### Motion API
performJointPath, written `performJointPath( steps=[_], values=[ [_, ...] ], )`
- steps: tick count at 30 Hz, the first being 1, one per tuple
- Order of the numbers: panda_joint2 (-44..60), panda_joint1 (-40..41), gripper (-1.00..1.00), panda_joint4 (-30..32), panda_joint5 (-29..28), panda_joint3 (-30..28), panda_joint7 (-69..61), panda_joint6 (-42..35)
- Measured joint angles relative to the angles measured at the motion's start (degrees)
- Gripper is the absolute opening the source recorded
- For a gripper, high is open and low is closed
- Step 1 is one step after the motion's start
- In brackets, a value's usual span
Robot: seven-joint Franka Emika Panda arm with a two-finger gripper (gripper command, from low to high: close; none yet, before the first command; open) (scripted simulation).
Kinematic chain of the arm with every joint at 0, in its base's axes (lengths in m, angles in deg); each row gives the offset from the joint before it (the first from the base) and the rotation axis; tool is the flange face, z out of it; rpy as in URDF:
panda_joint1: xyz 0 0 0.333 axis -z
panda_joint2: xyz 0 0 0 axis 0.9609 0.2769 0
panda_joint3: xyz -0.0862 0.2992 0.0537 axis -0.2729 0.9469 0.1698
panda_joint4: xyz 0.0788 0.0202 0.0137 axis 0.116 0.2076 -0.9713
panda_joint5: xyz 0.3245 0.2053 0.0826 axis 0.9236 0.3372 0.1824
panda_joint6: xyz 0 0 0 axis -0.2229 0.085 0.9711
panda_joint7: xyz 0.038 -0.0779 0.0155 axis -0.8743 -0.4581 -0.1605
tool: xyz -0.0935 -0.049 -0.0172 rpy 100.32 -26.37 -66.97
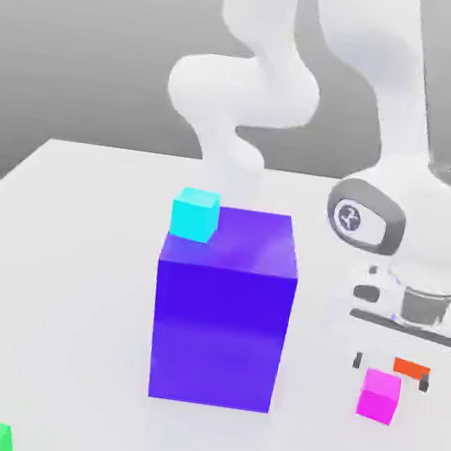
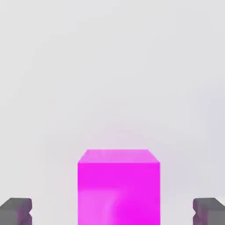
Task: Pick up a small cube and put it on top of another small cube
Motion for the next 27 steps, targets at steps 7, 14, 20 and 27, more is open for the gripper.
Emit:
performJointPath(
  steps=[7,14,20,27],
  values=[
    [2.7,-3.2,-1.00,-0.7,-2.5,-3.8,1.9,2.2],
    [-4.1,2.1,-1.00,1.2,5.9,3.4,-4.4,-2.5],
    [-8.1,5.4,-1.00,-2.2,9.7,4.7,-11.3,-11.0],
    [-4.5,16.6,-1.00,-13.0,11.8,-2.9,-23.7,-19.0]
  ],
)
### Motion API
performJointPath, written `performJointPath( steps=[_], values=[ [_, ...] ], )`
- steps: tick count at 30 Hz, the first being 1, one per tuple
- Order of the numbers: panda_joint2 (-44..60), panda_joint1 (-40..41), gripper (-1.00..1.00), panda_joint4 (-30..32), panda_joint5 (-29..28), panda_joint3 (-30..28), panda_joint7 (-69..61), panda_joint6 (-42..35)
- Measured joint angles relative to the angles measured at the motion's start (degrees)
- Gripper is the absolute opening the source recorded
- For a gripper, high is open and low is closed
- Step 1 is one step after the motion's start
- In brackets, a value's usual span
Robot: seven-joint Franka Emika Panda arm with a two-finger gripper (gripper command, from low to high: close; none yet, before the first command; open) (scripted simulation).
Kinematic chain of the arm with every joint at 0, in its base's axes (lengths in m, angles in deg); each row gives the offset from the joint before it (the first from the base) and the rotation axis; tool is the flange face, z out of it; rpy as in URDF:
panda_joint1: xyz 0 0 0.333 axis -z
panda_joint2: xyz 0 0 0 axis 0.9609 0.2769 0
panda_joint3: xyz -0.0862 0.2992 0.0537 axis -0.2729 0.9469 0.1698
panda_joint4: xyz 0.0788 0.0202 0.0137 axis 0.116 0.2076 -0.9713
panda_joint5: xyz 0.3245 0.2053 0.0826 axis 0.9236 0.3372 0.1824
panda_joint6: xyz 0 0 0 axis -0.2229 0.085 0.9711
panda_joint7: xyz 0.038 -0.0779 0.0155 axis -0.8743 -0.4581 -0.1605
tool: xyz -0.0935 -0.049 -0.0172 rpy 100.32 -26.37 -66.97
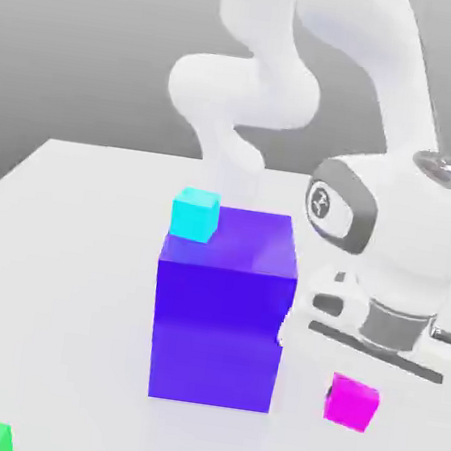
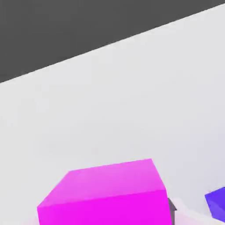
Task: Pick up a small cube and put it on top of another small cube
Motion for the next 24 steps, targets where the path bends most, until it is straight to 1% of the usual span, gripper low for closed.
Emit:
performJointPath(
  steps=[9,11,13,14,20,22,24],
  values=[
    [2.5,15.6,-1.00,-8.5,6.4,-8.3,-16.0,-4.3],
    [3.8,19.2,-1.00,-10.0,8.3,-9.9,-19.1,-3.6],
    [8.4,22.3,-1.00,-12.1,9.5,-11.2,-21.5,-0.6],
    [10.7,22.9,1.00,-12.6,9.5,-11.7,-21.8,1.2],
    [11.8,23.2,1.00,-12.9,9.5,-11.9,-22.0,2.2],
    [10.1,23.7,1.00,-13.0,9.8,-11.7,-22.3,0.5],
    [6.6,24.0,1.00,-12.8,10.2,-11.4,-22.6,-2.9]
  ],
)
